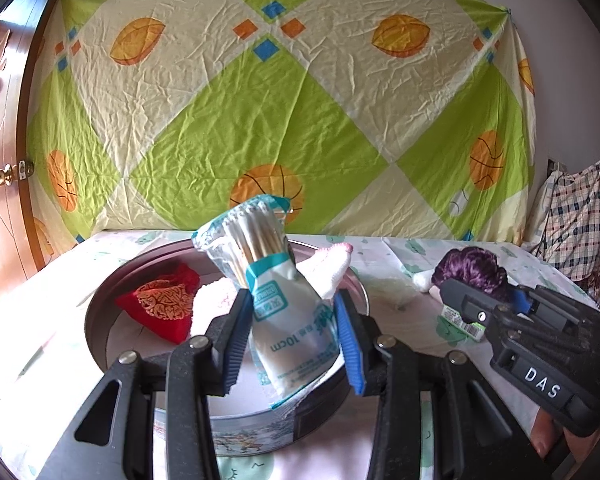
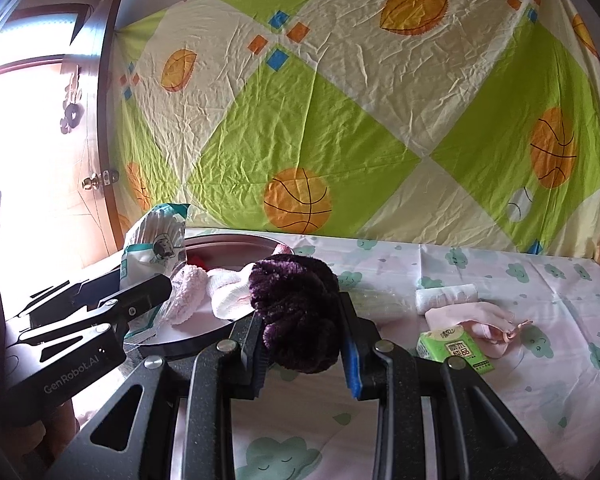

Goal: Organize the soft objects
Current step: 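Hold the swab bag and pom-pom over the tin with both tools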

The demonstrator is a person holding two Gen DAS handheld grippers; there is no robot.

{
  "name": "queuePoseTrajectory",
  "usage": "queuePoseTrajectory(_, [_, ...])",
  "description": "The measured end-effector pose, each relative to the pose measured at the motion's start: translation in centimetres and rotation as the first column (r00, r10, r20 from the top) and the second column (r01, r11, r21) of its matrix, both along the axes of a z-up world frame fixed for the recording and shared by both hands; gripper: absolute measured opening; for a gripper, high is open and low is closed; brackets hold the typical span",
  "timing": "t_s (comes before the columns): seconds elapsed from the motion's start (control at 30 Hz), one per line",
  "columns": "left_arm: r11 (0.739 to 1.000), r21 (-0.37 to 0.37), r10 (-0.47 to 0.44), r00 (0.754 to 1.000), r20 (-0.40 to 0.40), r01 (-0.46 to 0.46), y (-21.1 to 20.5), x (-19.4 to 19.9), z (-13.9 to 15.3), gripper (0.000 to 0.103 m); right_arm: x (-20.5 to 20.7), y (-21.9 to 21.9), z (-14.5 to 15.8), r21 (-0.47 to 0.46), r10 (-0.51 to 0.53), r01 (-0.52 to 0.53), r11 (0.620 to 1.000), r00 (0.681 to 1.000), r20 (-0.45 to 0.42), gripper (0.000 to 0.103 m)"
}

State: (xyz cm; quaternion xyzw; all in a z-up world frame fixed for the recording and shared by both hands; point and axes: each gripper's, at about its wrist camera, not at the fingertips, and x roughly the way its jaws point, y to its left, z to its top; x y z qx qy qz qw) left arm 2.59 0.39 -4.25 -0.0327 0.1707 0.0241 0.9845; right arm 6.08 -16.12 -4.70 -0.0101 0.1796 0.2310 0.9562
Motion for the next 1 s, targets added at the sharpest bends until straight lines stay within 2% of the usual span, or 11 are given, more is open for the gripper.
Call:
queuePoseTrajectory(0.57, [0.999,0.045,0.02,1.0,-0.02,-0.019,2.8,-0.1,1.4,0.04,1.4,3.1,2.4,0.023,0.089,-0.089,0.996,0.996,-0.006,0.033])
queuePoseTrajectory(0.83, [0.998,0.054,0.024,0.998,-0.059,-0.021,5.3,0.7,2.2,0.04,2.7,4.9,3.8,0.009,0.125,-0.125,0.992,0.992,-0.005,0.033])
queuePoseTrajectory(1.0, [1.0,0.031,0.006,0.992,-0.124,-0.002,7.5,2.7,3.0,0.041,4.8,6.5,4.2,0.002,0.144,-0.144,0.99,0.989,-0.043,0.033])
